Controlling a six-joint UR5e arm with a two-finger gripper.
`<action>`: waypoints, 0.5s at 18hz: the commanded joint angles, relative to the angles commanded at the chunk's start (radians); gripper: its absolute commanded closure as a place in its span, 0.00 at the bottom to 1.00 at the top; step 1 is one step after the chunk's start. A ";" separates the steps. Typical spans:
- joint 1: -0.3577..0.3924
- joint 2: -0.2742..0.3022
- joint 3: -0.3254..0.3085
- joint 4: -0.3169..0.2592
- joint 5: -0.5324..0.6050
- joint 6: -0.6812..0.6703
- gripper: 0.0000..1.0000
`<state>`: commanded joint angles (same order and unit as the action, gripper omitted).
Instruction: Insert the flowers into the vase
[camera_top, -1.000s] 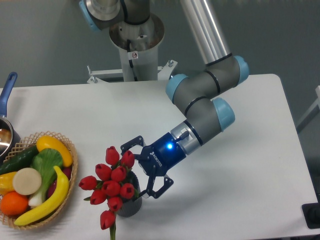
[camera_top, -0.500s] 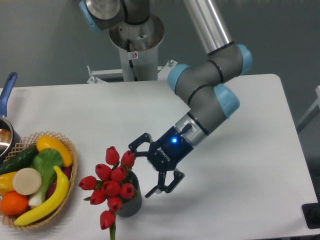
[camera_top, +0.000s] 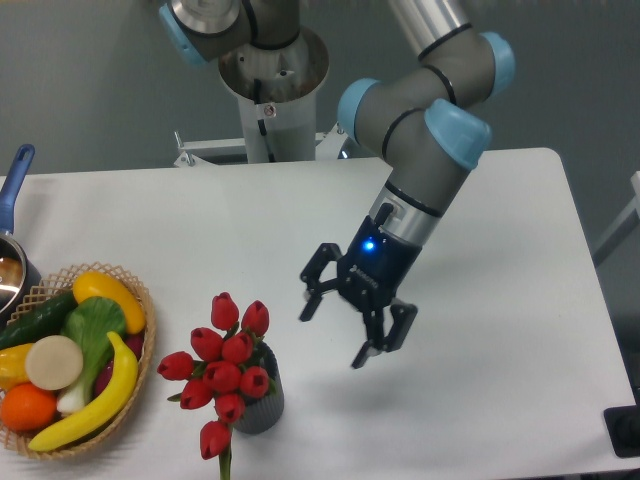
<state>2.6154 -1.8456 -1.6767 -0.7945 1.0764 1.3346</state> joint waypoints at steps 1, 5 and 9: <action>0.012 0.041 0.006 -0.017 0.049 -0.002 0.00; 0.107 0.179 0.003 -0.170 0.143 0.043 0.00; 0.196 0.253 -0.003 -0.316 0.192 0.318 0.00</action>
<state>2.8116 -1.5924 -1.6797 -1.1102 1.2684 1.6530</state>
